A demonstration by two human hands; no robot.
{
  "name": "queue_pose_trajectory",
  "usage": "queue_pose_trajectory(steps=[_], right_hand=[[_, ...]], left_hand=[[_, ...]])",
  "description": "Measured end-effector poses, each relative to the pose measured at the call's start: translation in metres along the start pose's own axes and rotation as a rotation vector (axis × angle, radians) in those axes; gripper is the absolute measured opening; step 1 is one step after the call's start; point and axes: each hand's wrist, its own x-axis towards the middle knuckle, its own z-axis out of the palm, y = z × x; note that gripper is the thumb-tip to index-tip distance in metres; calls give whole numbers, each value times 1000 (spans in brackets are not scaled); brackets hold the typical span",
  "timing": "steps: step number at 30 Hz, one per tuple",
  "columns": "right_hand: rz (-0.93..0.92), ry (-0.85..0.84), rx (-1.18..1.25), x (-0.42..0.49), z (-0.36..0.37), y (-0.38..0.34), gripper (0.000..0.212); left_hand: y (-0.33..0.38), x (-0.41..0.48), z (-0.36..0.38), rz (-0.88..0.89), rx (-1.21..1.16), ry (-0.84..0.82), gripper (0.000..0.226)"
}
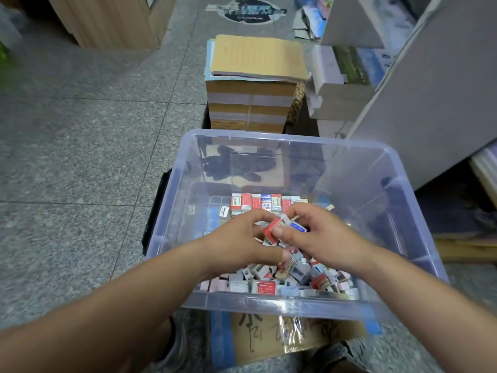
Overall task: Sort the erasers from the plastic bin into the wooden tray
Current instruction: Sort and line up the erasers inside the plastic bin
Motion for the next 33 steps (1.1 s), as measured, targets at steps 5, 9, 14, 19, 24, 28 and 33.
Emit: queue_pose_trajectory(steps=[5,9,14,19,24,28,33], right_hand=[[57,-51,88,4,5,-2,35],[91,-118,142,4,1,-3,27],[9,-165,24,1,-6,-6,17],[104,-9,-15,7,-2,1,22],[295,28,310,22,-10,10,14],[412,295,462,56,-26,31,17],[624,465,344,106,-29,76,14]], left_hand=[[-7,10,-1,-5,-29,38,37],[-8,11,-6,-15,33,83,33],[-12,14,-8,2,121,96,39],[-9,13,-10,-34,80,115,18],[-9,16,-12,-61,-18,132,12],[-8,18,-14,-55,-83,138,15],[-8,20,-16,-63,-115,161,16]])
